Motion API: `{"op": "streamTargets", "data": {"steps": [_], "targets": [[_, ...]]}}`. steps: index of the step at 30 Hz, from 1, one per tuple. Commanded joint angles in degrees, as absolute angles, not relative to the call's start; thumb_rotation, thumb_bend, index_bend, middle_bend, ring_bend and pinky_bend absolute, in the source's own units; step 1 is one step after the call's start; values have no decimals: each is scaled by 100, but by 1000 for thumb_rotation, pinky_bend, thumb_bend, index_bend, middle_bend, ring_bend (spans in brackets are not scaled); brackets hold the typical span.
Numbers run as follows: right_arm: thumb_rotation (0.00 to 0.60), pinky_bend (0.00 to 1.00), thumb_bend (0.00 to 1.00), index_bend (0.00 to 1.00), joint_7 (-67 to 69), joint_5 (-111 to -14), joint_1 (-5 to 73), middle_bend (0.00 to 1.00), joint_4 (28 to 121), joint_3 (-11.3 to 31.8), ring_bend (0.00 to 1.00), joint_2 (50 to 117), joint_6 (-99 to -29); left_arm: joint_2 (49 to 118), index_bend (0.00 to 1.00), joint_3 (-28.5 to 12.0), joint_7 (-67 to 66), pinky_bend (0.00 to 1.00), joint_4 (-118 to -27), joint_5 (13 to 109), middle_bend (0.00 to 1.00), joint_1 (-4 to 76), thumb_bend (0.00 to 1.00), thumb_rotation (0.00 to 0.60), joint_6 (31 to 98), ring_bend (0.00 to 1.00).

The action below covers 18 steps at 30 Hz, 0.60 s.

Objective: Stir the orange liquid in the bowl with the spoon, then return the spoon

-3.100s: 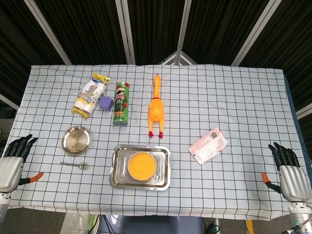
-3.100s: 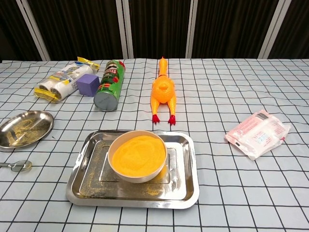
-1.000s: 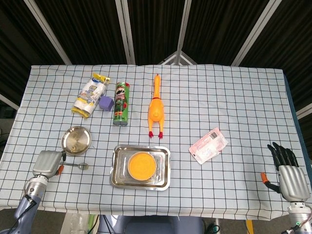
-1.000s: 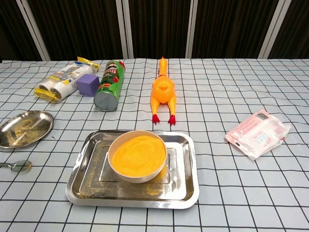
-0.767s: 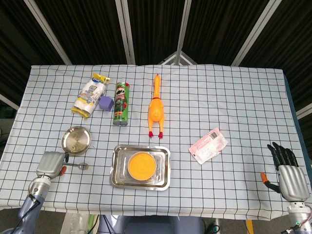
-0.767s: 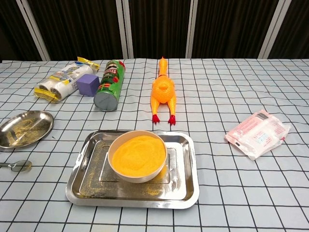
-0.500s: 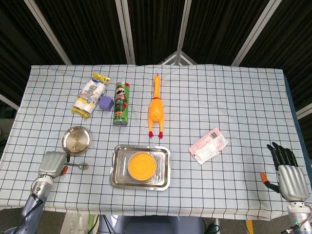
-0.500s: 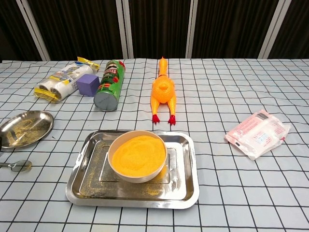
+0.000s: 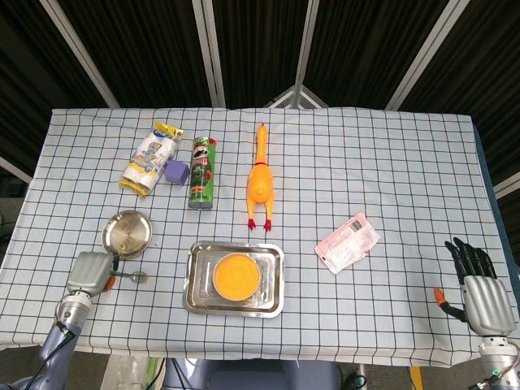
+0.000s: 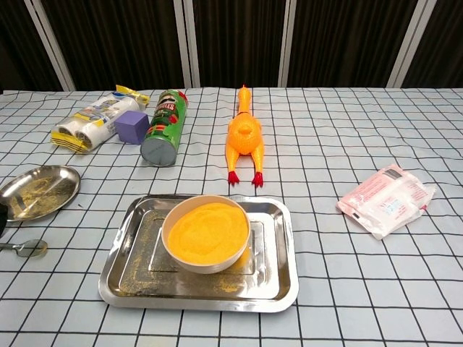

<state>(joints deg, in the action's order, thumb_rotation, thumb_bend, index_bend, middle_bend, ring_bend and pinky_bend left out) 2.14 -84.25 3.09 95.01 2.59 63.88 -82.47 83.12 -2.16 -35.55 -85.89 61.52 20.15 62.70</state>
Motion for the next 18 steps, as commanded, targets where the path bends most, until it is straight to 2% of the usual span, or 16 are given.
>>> {"op": "streamTargets", "data": {"steps": [1, 18], "targets": [[600, 0, 405, 0, 215, -8422, 309, 0, 9507, 259, 0, 6385, -8244, 8324, 510, -218, -3575, 973, -8593, 6117, 1000, 2032, 494, 600, 6267, 996], [600, 0, 405, 0, 220, -8408, 308, 0, 9522, 259, 0, 6376, -8234, 8342, 552, -148, -3663, 973, -8636, 6074, 1000, 2093, 508, 600, 6332, 998]]}}
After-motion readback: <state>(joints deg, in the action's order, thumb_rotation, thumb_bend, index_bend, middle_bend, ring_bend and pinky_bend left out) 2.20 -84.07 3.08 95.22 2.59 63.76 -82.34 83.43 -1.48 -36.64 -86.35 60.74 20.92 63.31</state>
